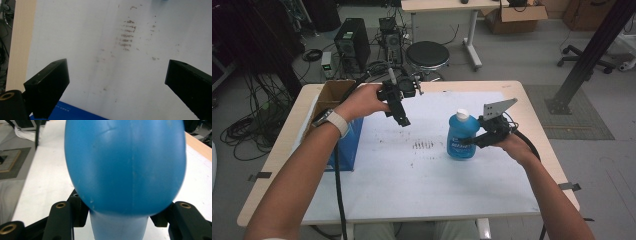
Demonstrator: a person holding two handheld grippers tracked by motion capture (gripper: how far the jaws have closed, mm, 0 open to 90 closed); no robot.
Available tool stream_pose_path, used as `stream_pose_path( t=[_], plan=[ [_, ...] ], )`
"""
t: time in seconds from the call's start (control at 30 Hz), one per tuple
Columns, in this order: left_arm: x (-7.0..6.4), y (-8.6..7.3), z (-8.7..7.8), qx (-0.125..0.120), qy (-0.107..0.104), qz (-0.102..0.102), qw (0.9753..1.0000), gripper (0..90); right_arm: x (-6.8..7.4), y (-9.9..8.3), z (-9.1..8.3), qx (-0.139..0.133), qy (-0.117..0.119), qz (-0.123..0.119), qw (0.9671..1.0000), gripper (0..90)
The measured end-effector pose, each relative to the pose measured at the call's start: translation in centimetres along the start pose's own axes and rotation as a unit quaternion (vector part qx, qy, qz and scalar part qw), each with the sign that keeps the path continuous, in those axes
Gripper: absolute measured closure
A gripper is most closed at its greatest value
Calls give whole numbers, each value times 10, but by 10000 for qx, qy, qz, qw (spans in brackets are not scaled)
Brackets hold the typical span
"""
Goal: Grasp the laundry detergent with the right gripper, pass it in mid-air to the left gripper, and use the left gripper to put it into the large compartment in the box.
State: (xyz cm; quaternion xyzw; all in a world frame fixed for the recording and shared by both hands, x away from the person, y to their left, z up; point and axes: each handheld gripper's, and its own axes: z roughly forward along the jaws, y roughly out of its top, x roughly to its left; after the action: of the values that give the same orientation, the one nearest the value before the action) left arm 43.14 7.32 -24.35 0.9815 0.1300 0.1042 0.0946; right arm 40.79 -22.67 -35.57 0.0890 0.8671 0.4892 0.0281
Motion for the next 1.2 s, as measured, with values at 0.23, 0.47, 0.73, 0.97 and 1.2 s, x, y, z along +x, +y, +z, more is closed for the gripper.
stream_pose_path(
  t=[0.23, 0.47, 0.73, 0.97, 1.2],
  plan=[
    [-15, 4, -18, -64, -6, 67, 10000, 65, 10, 10, -7, -37, 57, -75, 9999, 440],
    [-34, 11, -33, -58, 31, 293, 9995, 66, 19, 18, -8, -49, 170, -52, 9998, 440],
    [-57, 19, -47, -151, -12, 607, 9980, 65, 30, 28, -6, -60, 361, -149, 9992, 440],
    [-72, 24, -54, -224, -113, 827, 9963, 65, 38, 35, 1, -109, 589, -251, 9979, 440],
    [-82, 28, -58, -308, -206, 970, 9946, 65, 42, 40, 8, -164, 766, -338, 9964, 441]
  ],
)
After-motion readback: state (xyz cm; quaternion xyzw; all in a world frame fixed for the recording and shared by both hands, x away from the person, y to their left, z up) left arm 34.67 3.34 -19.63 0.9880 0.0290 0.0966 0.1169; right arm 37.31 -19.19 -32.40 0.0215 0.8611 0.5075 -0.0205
